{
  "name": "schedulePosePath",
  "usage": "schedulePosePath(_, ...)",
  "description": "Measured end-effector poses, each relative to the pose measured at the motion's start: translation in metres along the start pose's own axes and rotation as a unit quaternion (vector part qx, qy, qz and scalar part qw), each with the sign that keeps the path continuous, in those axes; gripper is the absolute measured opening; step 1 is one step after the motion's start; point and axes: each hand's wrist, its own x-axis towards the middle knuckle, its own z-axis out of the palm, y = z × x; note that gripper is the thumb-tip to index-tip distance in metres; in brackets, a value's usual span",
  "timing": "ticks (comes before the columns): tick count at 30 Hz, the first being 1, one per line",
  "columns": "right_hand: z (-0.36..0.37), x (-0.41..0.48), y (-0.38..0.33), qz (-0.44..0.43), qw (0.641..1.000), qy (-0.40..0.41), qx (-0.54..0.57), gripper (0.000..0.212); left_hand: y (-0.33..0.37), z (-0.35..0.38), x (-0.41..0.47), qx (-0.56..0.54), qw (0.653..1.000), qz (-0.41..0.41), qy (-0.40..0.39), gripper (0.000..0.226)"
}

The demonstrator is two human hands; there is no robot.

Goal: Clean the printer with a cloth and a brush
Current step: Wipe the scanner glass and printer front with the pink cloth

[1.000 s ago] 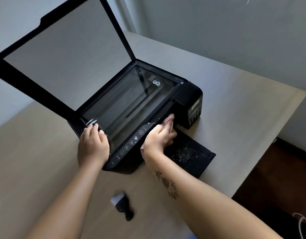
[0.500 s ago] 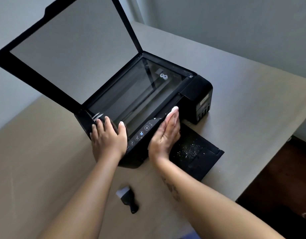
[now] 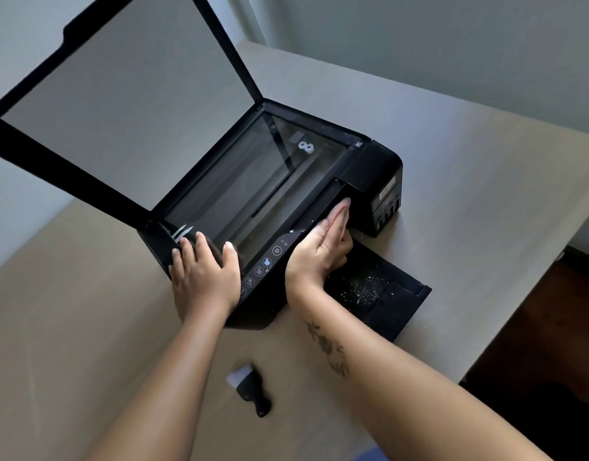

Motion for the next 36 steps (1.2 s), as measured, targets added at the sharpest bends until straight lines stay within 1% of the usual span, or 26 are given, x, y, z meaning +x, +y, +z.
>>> schedulePosePath(2, 0.003, 0.007, 0.002, 0.154, 0.987, -0.004, 0.041, 0.044, 0.0, 0.0, -0.001, -0.002, 1.0, -0.004, 0.003, 0.07)
schedulePosePath(3, 0.003, 0.003, 0.004, 0.21, 0.976, -0.016, 0.048, 0.042, 0.001, 0.0, 0.0, -0.005, 1.0, -0.004, 0.007, 0.07)
schedulePosePath(4, 0.002, -0.008, 0.005, 0.238, 0.97, -0.031, 0.04, 0.043, 0.001, 0.0, 0.0, -0.006, 1.0, -0.005, 0.01, 0.07)
schedulePosePath(5, 0.0, -0.025, 0.005, 0.227, 0.973, -0.048, 0.019, 0.044, 0.001, 0.0, 0.001, -0.007, 1.0, -0.005, 0.011, 0.069)
schedulePosePath(6, -0.003, -0.044, 0.004, 0.185, 0.981, -0.063, 0.005, 0.043, 0.001, 0.0, 0.001, -0.008, 1.0, -0.006, 0.011, 0.069)
schedulePosePath(8, -0.009, -0.07, -0.002, 0.096, 0.992, -0.076, 0.011, 0.04, 0.001, 0.0, 0.0, -0.008, 1.0, -0.004, 0.01, 0.069)
schedulePosePath(11, -0.011, -0.049, -0.012, 0.005, 0.996, -0.084, -0.011, 0.043, -0.001, 0.0, 0.0, -0.007, 1.0, -0.002, 0.008, 0.07)
schedulePosePath(13, -0.007, -0.023, -0.017, -0.006, 0.999, -0.04, -0.005, 0.045, -0.001, 0.001, 0.001, -0.008, 1.0, 0.001, 0.011, 0.071)
schedulePosePath(14, -0.004, -0.013, -0.018, 0.017, 1.0, -0.018, 0.014, 0.045, -0.001, 0.001, 0.001, -0.008, 1.0, 0.001, 0.013, 0.071)
schedulePosePath(15, -0.001, -0.007, -0.018, 0.057, 0.998, 0.002, 0.041, 0.043, -0.001, 0.001, 0.001, -0.008, 1.0, 0.0, 0.013, 0.071)
schedulePosePath(17, -0.003, 0.001, -0.021, 0.159, 0.982, 0.009, 0.105, 0.04, -0.001, 0.001, 0.001, -0.006, 1.0, 0.0, 0.012, 0.071)
schedulePosePath(19, -0.009, 0.004, -0.019, 0.23, 0.966, -0.029, 0.112, 0.04, -0.001, 0.001, 0.001, -0.006, 1.0, 0.001, 0.014, 0.071)
schedulePosePath(21, -0.02, -0.011, -0.015, 0.281, 0.952, -0.084, 0.085, 0.048, 0.0, 0.001, 0.001, -0.005, 1.0, -0.001, 0.017, 0.07)
schedulePosePath(24, -0.033, -0.074, -0.009, 0.358, 0.914, -0.191, 0.019, 0.082, 0.001, 0.0, 0.0, -0.007, 1.0, -0.002, 0.019, 0.069)
schedulePosePath(25, -0.036, -0.095, -0.011, 0.383, 0.899, -0.214, 0.011, 0.082, 0.001, 0.0, 0.0, -0.007, 1.0, 0.0, 0.02, 0.069)
schedulePosePath(26, -0.037, -0.108, -0.015, 0.4, 0.889, -0.225, 0.01, 0.07, 0.001, -0.001, -0.001, -0.008, 1.0, 0.002, 0.02, 0.069)
schedulePosePath(27, -0.035, -0.112, -0.018, 0.409, 0.884, -0.224, 0.012, 0.058, 0.0, 0.0, -0.001, -0.009, 1.0, 0.003, 0.021, 0.069)
schedulePosePath(28, -0.03, -0.105, -0.019, 0.411, 0.887, -0.21, 0.014, 0.051, 0.0, 0.0, 0.0, -0.009, 1.0, 0.004, 0.02, 0.069)
schedulePosePath(31, -0.019, -0.052, -0.013, 0.368, 0.923, -0.114, 0.028, 0.049, 0.0, 0.0, -0.001, -0.008, 1.0, -0.001, 0.01, 0.07)
schedulePosePath(32, -0.016, -0.036, -0.012, 0.351, 0.931, -0.101, 0.028, 0.049, 0.001, -0.001, -0.001, -0.009, 1.0, -0.003, 0.01, 0.07)
schedulePosePath(34, -0.015, -0.026, -0.011, 0.328, 0.939, -0.098, 0.025, 0.049, 0.001, -0.001, -0.001, -0.009, 1.0, -0.004, 0.017, 0.069)
schedulePosePath(36, -0.019, -0.04, -0.009, 0.317, 0.94, -0.119, 0.025, 0.048, 0.001, -0.002, -0.002, -0.008, 1.0, -0.002, 0.022, 0.068)
